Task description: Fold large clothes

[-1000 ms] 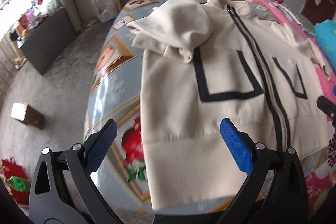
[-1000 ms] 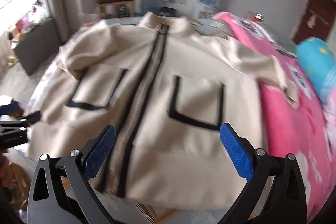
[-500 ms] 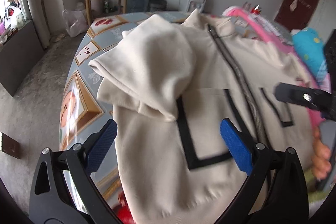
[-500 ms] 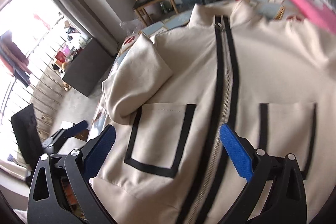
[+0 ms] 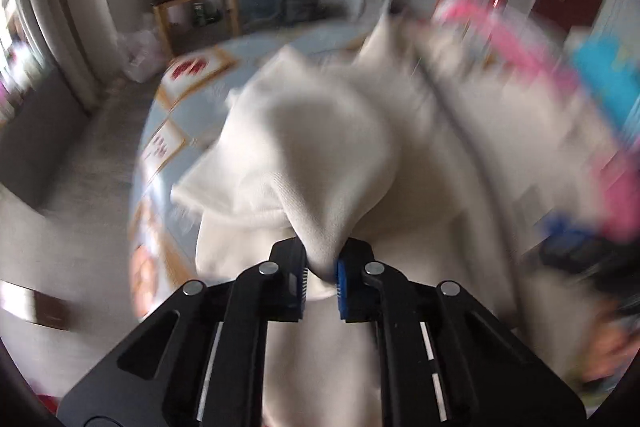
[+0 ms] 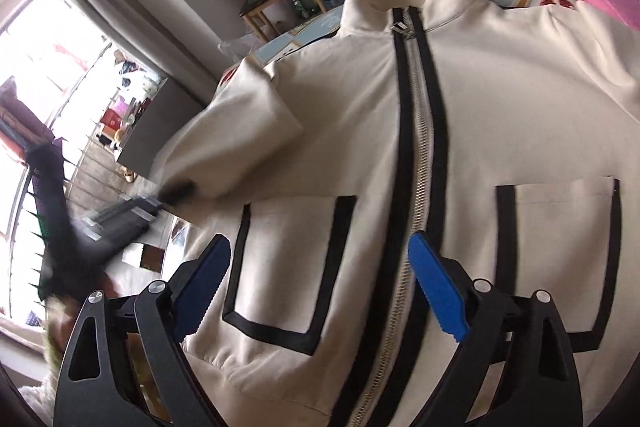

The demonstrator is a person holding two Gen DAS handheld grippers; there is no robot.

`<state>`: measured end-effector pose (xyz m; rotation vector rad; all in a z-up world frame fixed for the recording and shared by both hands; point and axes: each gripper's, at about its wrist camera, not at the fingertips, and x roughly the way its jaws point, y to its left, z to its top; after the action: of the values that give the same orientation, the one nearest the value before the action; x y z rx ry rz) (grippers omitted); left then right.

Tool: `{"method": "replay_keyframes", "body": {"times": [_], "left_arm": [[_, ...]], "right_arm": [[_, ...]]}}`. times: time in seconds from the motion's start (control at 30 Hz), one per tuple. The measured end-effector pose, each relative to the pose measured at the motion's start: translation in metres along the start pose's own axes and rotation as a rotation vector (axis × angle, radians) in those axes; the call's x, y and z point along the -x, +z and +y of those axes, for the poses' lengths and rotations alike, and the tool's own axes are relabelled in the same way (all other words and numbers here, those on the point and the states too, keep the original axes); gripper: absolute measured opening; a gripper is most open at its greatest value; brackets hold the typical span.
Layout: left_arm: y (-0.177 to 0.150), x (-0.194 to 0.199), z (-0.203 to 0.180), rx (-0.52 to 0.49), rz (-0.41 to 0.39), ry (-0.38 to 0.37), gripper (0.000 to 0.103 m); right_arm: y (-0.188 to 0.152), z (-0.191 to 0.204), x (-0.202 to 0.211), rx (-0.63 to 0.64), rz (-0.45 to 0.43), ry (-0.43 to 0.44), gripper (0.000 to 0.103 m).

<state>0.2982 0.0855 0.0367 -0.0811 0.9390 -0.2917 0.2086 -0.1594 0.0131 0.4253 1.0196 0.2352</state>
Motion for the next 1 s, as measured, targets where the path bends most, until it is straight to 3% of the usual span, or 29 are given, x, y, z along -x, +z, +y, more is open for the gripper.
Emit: {"method": "replay_keyframes", "body": {"times": [0.1, 0.17, 0.27, 0.37, 0.5, 0.63, 0.77, 0.87, 1.0], "left_arm": [[0.031, 0.046, 0.031, 0.2, -0.14, -0.299, 0.01], [0.037, 0.058, 0.056, 0.345, -0.193, -0.478, 0.01], [0.022, 0.042, 0.083, 0.506, -0.173, -0.558, 0.01], [-0.01, 0.003, 0.104, 0.682, -0.071, -0.618, 0.01], [-0.052, -0.022, 0.129, 0.862, -0.054, -0.615, 0.01], [-0.068, -0.025, 0.146, 0.906, -0.066, -0.501, 0.011], [-0.075, -0.021, 0.157, 0.872, -0.073, -0.312, 0.016], [-0.08, -0.006, 0.163, 0.816, -0.075, -0.197, 0.023], [-0.08, 0.015, 0.155, 0.718, -0.092, -0.109, 0.029]], "right_arm": [[0.001, -0.008, 0.005, -0.028, -0.015, 0.012, 0.087], [0.0, -0.012, 0.005, -0.044, -0.017, 0.021, 0.087], [-0.002, -0.017, 0.002, -0.066, 0.001, 0.038, 0.085], [-0.003, -0.016, -0.005, -0.088, 0.029, 0.084, 0.08], [0.002, -0.012, -0.011, -0.127, 0.058, 0.187, 0.078], [0.007, 0.0, -0.021, -0.165, 0.096, 0.296, 0.076], [0.019, 0.022, -0.045, -0.167, 0.127, 0.386, 0.073], [0.028, 0.034, -0.074, -0.157, 0.168, 0.372, 0.067], [0.045, 0.046, -0.114, -0.081, 0.189, 0.234, 0.06]]}}
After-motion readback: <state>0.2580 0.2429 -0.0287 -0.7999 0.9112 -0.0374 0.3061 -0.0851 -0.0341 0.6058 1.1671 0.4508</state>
